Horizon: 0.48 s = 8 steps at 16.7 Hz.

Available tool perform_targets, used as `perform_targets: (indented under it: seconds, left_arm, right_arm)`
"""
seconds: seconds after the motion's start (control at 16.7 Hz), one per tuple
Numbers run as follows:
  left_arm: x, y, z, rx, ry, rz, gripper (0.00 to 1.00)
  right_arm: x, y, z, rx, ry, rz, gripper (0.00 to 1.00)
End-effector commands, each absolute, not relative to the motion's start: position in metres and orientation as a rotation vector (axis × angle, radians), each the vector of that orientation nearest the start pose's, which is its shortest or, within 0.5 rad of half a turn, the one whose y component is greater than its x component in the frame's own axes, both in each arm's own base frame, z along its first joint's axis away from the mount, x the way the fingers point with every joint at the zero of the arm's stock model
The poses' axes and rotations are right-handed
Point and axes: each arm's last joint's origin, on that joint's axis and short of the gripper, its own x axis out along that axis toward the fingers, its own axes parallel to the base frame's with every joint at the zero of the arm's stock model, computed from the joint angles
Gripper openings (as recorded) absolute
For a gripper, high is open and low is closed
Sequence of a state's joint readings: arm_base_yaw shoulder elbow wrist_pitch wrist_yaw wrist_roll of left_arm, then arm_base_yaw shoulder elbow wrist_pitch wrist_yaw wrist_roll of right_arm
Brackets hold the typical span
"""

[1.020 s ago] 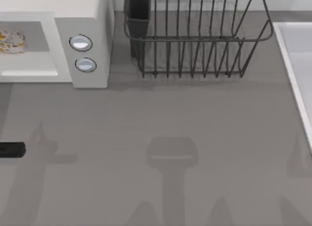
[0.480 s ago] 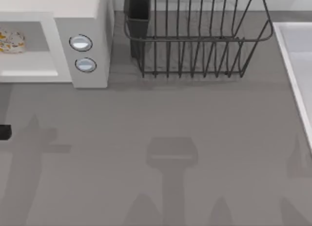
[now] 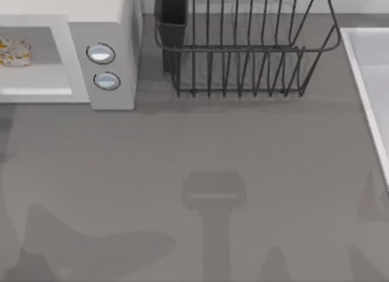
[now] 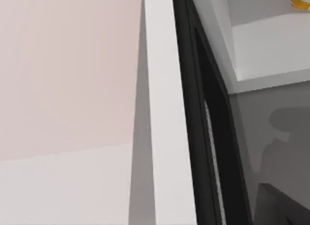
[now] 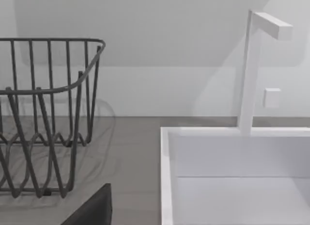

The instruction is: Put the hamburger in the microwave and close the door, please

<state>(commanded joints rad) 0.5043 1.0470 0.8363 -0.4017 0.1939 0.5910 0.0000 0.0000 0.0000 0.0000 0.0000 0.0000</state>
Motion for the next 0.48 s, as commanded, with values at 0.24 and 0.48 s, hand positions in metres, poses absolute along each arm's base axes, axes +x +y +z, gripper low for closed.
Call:
perform_targets:
  seconds: [0.24, 0.48]
  left_arm:
    - [0.207, 0.206, 0.264, 0.208, 0.821, 0.083, 0.0]
    - [0.196, 0.275, 0.248, 0.061, 0.824, 0.022, 0.0]
  right_arm:
    - [0.106, -0.001, 0.16, 0.0, 0.0, 0.0, 1.0]
    - [0.106, -0.001, 0.16, 0.0, 0.0, 0.0, 1.0]
